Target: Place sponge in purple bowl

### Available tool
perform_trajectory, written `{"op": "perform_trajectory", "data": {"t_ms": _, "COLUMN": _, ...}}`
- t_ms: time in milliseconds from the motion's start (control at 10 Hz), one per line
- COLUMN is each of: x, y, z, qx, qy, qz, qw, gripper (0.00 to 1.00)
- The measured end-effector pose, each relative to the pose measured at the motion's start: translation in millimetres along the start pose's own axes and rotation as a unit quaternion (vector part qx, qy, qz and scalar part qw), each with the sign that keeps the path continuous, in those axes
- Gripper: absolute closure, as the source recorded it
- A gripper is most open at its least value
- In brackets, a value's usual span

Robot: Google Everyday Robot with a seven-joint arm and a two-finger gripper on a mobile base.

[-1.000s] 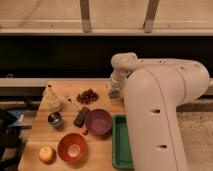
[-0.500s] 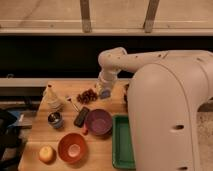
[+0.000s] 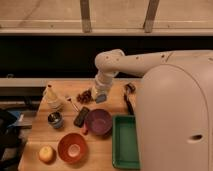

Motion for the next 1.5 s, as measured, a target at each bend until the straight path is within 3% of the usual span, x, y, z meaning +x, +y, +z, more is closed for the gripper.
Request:
{"op": "perform_trajectory", "data": {"t_ms": 400, "x": 1, "y": 0, "z": 1, "qx": 0.000, "qy": 0.001, "qz": 0.000, "qw": 1.0000, "gripper": 1.00}}
{"op": "perform_trajectory", "data": {"t_ms": 500, "x": 7, "y": 2, "z": 5, "qx": 0.000, "qy": 0.012, "qz": 0.001, "qw": 0.9999, "gripper": 1.00}}
{"op": "perform_trajectory", "data": {"t_ms": 800, "x": 44, "y": 23, "z": 16, "qx": -0.005, "qy": 0.037, "qz": 0.006, "qw": 0.9993, "gripper": 1.00}}
{"op": "perform_trajectory", "data": {"t_ms": 1100, "x": 91, "y": 55, "z": 34, "qx": -0.026, "qy": 0.075, "qz": 0.005, "qw": 0.9968, "gripper": 1.00}}
{"op": "perform_trajectory", "data": {"t_ms": 1300, "x": 110, "y": 67, "z": 54, "qx": -0.029, "qy": 0.112, "qz": 0.001, "qw": 0.9933, "gripper": 0.89}}
{"op": "perform_trajectory", "data": {"t_ms": 1500, "x": 129, "y": 58, "z": 71, "qx": -0.036, "qy": 0.136, "qz": 0.022, "qw": 0.9898, "gripper": 0.67}}
